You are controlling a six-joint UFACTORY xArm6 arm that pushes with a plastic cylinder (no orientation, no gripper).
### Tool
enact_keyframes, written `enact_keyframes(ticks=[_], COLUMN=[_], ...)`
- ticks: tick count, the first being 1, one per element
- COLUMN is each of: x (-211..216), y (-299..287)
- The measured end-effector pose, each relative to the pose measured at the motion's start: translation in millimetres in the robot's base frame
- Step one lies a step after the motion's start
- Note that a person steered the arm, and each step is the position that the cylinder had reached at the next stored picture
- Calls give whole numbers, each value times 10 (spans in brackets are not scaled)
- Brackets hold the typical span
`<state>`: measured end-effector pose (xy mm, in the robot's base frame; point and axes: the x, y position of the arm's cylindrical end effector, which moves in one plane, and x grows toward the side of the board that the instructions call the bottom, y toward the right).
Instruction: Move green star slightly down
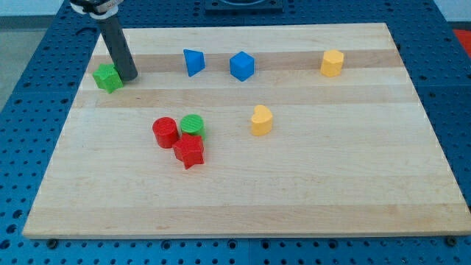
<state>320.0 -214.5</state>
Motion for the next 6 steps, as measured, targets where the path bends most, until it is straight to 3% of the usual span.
enact_keyframes(ticks=[1, 2, 5, 6], x=[-420, -484, 789, 702], y=[-16, -231, -29, -29])
